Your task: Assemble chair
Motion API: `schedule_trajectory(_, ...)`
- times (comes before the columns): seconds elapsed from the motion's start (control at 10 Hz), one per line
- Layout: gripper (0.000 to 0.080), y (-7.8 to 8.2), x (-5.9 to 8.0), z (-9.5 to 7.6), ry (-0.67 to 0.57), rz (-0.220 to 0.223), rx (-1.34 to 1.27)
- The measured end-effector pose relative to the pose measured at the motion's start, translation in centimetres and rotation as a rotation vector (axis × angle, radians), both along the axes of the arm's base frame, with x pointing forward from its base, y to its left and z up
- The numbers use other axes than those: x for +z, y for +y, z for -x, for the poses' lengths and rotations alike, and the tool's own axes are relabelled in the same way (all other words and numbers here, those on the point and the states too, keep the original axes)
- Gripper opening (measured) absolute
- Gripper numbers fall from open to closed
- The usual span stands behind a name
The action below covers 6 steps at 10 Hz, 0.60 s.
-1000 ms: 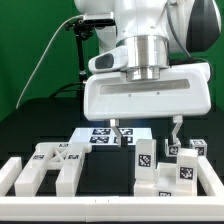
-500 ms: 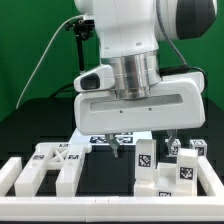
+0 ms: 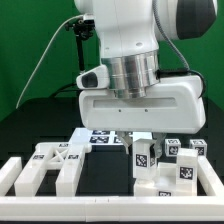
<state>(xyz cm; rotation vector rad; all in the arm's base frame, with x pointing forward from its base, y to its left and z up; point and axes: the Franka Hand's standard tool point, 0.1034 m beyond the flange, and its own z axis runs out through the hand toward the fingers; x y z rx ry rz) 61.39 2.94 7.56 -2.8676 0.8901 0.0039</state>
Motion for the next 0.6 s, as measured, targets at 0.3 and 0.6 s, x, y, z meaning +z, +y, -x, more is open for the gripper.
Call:
schedule_trajectory(0.3,0.0284,0.4,-0.1,-0.5,0.035,-0.013,-0.348)
schedule_trajectory(0.6,0.0284,0.8,-0.2,-1.2,0.094,-0.088,-0.92)
